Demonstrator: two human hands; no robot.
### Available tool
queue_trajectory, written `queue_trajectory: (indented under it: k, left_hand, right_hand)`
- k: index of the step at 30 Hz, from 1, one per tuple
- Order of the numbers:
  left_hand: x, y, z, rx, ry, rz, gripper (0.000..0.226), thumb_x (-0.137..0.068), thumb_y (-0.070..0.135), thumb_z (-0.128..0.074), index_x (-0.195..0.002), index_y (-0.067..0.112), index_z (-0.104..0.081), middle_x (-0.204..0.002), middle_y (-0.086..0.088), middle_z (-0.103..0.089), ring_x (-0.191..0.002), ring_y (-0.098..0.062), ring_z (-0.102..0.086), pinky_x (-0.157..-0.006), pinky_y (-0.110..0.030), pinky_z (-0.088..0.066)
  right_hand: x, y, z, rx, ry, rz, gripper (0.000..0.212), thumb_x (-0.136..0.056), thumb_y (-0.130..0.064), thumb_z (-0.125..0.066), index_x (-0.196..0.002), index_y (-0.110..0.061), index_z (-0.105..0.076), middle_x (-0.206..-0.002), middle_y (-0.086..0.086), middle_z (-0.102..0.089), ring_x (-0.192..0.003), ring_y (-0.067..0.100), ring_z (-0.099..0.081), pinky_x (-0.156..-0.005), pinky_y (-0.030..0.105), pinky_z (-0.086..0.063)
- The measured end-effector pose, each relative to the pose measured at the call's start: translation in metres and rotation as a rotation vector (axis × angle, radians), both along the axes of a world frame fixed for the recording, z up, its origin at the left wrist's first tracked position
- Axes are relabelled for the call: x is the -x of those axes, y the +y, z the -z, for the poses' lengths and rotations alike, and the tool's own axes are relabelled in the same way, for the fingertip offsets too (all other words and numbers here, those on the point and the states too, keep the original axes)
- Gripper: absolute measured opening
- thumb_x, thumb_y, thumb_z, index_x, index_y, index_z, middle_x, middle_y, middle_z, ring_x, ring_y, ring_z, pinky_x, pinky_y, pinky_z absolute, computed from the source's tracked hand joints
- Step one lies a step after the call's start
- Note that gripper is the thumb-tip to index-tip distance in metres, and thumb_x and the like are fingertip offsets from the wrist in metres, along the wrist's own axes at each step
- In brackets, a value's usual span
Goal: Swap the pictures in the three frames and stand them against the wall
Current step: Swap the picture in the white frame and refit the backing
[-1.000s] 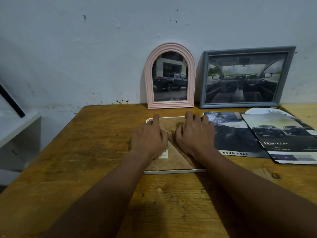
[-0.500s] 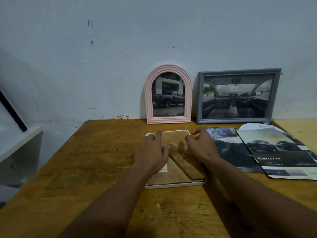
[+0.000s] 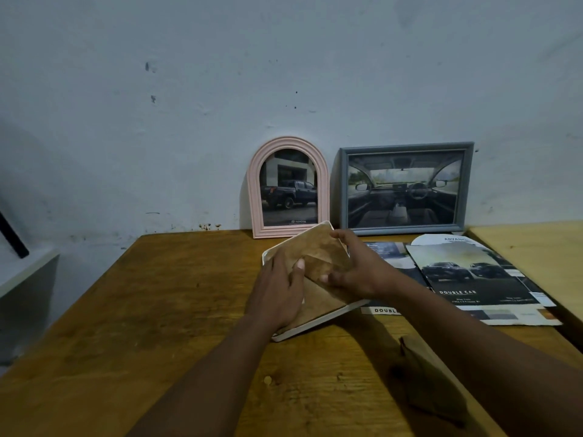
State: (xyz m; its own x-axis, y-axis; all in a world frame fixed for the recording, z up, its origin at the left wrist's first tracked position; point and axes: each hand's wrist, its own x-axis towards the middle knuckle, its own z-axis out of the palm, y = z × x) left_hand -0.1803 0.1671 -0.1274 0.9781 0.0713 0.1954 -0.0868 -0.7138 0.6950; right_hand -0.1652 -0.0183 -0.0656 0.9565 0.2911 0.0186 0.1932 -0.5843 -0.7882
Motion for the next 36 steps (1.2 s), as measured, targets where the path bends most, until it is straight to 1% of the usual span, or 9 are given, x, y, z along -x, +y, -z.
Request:
queue_trajectory:
  k: [7,10,12,16,20,26,29,32,36]
  left_hand:
    - [0.011,-0.005,-0.017,-0.244,-0.112,-0.11,0.055,-0.103,0.057,-0.03,-0.15,0.027,-0.032,-0.144,-0.003,-0.05,-0.126,-0.022,-0.05,-0.103,-0.046,-0.046]
    - [0.006,-0.009,-0.027,0.04,-0.021,-0.06,0.049,-0.101,0.06,-0.035,-0.143,0.036,-0.034,-0.13,0.0,-0.058,-0.108,-0.02,-0.061,-0.088,-0.049,-0.057]
    - [0.006,-0.015,-0.045,0.326,0.064,-0.04,0.041,-0.102,0.057,-0.039,-0.138,0.038,-0.04,-0.125,0.001,-0.061,-0.102,-0.019,-0.064,-0.083,-0.05,-0.06]
    - [0.003,-0.019,-0.085,0.532,0.124,0.008,0.045,-0.104,0.058,-0.033,-0.136,0.029,-0.047,-0.128,-0.003,-0.058,-0.11,-0.029,-0.062,-0.085,-0.047,-0.057]
    - [0.012,-0.009,-0.103,0.688,0.293,0.051,0.059,-0.099,0.069,-0.034,-0.143,0.033,-0.046,-0.129,-0.003,-0.058,-0.109,-0.033,-0.062,-0.083,-0.052,-0.058]
    - [0.017,0.018,-0.1,0.784,0.356,0.035,0.063,-0.079,0.085,-0.048,-0.116,0.035,-0.057,-0.128,-0.014,-0.064,-0.118,-0.041,-0.061,-0.103,-0.063,-0.045]
    - [0.02,0.03,-0.099,0.734,0.362,-0.039,0.057,-0.09,0.068,-0.055,-0.127,0.025,-0.054,-0.117,-0.013,-0.067,-0.109,-0.035,-0.064,-0.099,-0.057,-0.05]
    - [0.028,0.044,-0.096,0.774,0.388,-0.115,0.033,-0.103,0.042,-0.051,-0.128,0.02,-0.052,-0.112,-0.016,-0.068,-0.097,-0.035,-0.07,-0.075,-0.047,-0.061]
    - [0.032,0.054,-0.071,0.768,0.397,-0.19,0.022,-0.105,0.022,-0.05,-0.125,0.017,-0.057,-0.104,-0.018,-0.074,-0.087,-0.035,-0.076,-0.073,-0.052,-0.063]
  right_hand:
    - [0.007,0.005,-0.018,0.055,-0.07,0.045,0.088,-0.079,-0.018,-0.082,-0.149,-0.031,-0.03,-0.15,0.004,-0.037,-0.131,0.028,-0.045,-0.083,0.027,-0.047]
    - [0.004,0.005,-0.054,0.144,-0.09,0.075,0.07,-0.083,-0.016,-0.077,-0.142,-0.025,-0.04,-0.14,0.005,-0.046,-0.105,0.021,-0.057,-0.068,0.023,-0.052]
    - [0.003,0.004,-0.081,0.095,-0.062,0.057,0.05,-0.087,-0.015,-0.071,-0.132,-0.021,-0.051,-0.129,0.007,-0.053,-0.095,0.021,-0.062,-0.074,0.034,-0.06]
    - [0.007,0.013,-0.111,0.166,-0.093,0.025,0.023,-0.089,-0.014,-0.068,-0.111,-0.008,-0.068,-0.106,0.013,-0.068,-0.091,0.024,-0.068,-0.085,0.042,-0.06]
    - [0.014,0.033,-0.107,0.169,-0.077,0.033,0.021,-0.087,-0.018,-0.071,-0.103,-0.006,-0.071,-0.096,0.012,-0.071,-0.085,0.022,-0.07,-0.083,0.04,-0.06]
    - [0.027,0.05,-0.094,0.015,-0.005,-0.096,0.03,-0.094,-0.04,-0.064,-0.099,-0.01,-0.07,-0.09,0.008,-0.07,-0.074,0.018,-0.071,-0.058,0.026,-0.057]
    - [0.028,0.051,-0.081,-0.064,-0.014,-0.079,0.025,-0.096,-0.046,-0.057,-0.09,-0.024,-0.064,-0.094,0.004,-0.067,-0.077,0.018,-0.068,-0.054,0.025,-0.054]
    - [0.023,0.045,-0.055,0.021,-0.072,-0.015,0.02,-0.097,-0.044,-0.056,-0.088,-0.027,-0.061,-0.093,-0.001,-0.065,-0.079,0.012,-0.062,-0.058,0.026,-0.05]
    - [0.017,0.033,0.004,0.234,-0.06,0.112,0.037,-0.094,-0.045,-0.06,-0.123,-0.022,-0.057,-0.117,0.002,-0.061,-0.103,0.019,-0.059,-0.079,0.039,-0.056]
